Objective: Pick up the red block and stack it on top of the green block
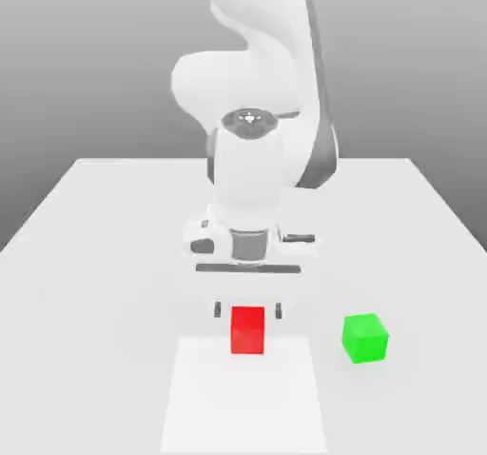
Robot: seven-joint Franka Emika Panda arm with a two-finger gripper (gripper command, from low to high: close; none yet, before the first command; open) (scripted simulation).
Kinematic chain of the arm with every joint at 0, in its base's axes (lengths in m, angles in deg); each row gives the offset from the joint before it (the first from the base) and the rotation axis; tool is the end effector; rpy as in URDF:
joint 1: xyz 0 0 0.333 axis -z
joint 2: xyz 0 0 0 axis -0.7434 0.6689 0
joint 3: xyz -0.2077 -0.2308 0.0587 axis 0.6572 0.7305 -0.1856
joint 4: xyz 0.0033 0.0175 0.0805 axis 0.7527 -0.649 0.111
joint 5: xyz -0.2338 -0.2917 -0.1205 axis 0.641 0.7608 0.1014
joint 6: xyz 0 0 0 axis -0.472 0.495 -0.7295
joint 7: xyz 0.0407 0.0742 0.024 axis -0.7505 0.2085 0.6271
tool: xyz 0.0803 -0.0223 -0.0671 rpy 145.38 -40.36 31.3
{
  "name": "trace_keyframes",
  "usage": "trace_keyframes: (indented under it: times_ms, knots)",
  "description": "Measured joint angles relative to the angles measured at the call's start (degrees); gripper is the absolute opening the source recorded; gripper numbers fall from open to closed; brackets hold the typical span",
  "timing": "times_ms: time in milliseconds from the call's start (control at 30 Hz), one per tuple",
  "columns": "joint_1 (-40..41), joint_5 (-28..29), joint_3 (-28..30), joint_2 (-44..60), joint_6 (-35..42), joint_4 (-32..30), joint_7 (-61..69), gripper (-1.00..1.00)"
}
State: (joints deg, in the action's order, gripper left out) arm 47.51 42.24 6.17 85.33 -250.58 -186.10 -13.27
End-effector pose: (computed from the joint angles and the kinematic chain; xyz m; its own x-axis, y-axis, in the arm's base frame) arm 0.3156 0.0067 0.1553 0.6860 -0.7276 0.0019 -0.7276 -0.6860 0.0000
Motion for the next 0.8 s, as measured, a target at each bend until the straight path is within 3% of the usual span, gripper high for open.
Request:
trace_keyframes:
  times_ms: [33,267,567,800]
  knots:
    - [-0.02,0.09,0.08,2.02,-1.76,0.23,0.00,-1.00]
    - [0.05,0.41,0.08,2.51,-2.19,0.30,-0.27,-1.00]
    - [-1.33,-1.39,0.08,-13.91,12.22,-1.73,1.36,-1.00]
    - [-16.91,-5.09,-8.95,-15.97,21.20,5.26,12.06,-1.00]
